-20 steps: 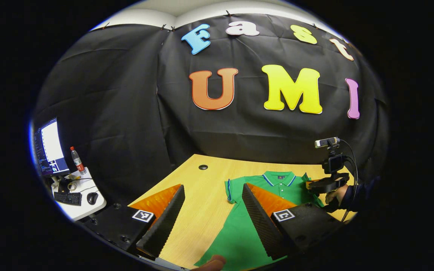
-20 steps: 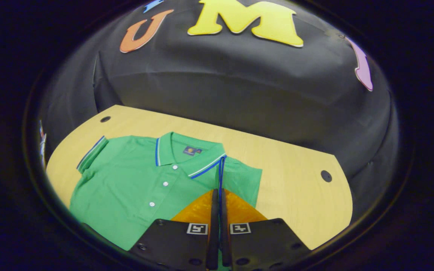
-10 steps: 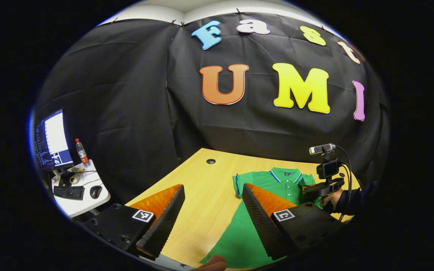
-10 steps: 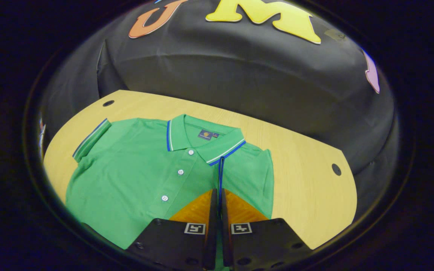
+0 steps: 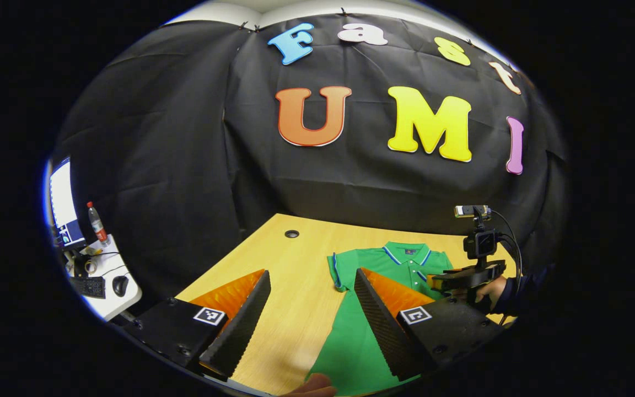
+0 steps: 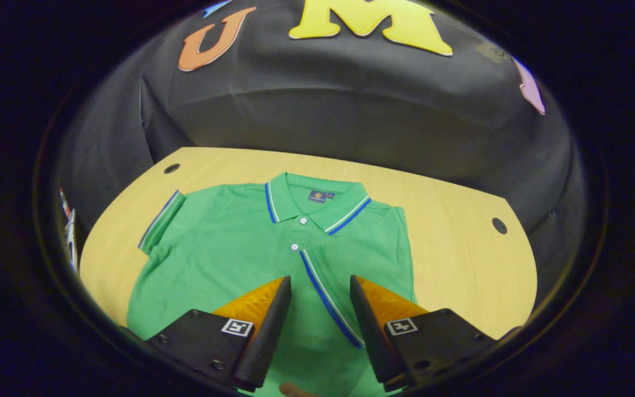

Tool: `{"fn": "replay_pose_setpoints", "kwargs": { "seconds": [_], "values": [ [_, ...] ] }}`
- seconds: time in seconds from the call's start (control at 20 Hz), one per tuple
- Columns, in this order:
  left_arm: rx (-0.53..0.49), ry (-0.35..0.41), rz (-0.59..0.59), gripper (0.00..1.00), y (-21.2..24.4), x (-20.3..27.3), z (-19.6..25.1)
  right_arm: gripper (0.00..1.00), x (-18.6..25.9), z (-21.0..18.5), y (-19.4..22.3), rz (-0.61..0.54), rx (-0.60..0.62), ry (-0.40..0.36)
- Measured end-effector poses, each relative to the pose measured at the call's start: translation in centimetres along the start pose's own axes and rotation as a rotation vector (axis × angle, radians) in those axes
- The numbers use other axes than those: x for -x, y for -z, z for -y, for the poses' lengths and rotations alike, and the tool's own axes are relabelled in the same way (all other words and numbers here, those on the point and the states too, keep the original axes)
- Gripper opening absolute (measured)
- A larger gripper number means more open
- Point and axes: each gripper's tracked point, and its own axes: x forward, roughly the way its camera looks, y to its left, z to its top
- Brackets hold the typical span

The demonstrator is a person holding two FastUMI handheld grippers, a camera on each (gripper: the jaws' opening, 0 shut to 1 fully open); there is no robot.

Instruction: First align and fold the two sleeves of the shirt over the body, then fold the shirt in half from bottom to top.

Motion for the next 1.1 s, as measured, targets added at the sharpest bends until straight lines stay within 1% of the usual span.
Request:
{"fn": "replay_pose_setpoints", "kwargs": {
  "seconds": [0.05,0.15,0.25,0.35,0.55,0.65,0.7,0.8,0.9,0.95,1.0,1.1],
  "values": [
    [0.009,0.018,-0.007,0.99,0.1,-0.9,0.2,0.77,1.1,0.2,-0.2,0.008,-0.016,0.003],
    [0.025,0.038,-0.029,0.99,0.4,-3.0,0.8,0.77,3.6,0.8,-0.6,0.031,-0.02,0.015],
    [0.039,0.066,-0.043,0.99,0.3,-5.2,1.6,0.82,6.3,1.8,-1.1,0.061,-0.025,0.032],
    [0.042,0.094,-0.058,0.99,1.0,-7.8,2.7,0.91,9.1,3.1,-1.5,0.092,-0.037,0.064],
    [0.023,0.11,-0.123,0.99,3.5,-14.4,3.2,0.93,15.8,5.0,-1.7,0.13,-0.056,0.135],
    [0.017,0.109,-0.153,0.99,4.9,-17.4,3.4,0.92,18.3,5.0,-1.6,0.14,-0.076,0.156],
    [0.023,0.107,-0.183,0.99,5.8,-18.7,3.3,0.92,19.6,4.9,-1.5,0.136,-0.097,0.164],
    [0.052,0.103,-0.244,0.99,7.5,-20.8,3.3,0.95,21.8,4.6,-2.0,0.144,-0.128,0.181],
    [0.086,0.084,-0.283,0.99,8.8,-22.7,2.8,0.95,23.5,3.7,-2.4,0.148,-0.129,0.168],
    [0.096,0.074,-0.298,0.99,9.2,-23.6,2.6,0.94,24.3,3.2,-2.5,0.142,-0.129,0.159],
    [0.104,0.062,-0.317,0.99,10.0,-24.9,2.5,0.95,25.4,2.7,-2.4,0.138,-0.131,0.152],
    [0.106,0.055,-0.339,0.99,10.6,-26.4,2.6,0.95,26.2,2.6,-2.6,0.138,-0.123,0.157]
  ]
}}
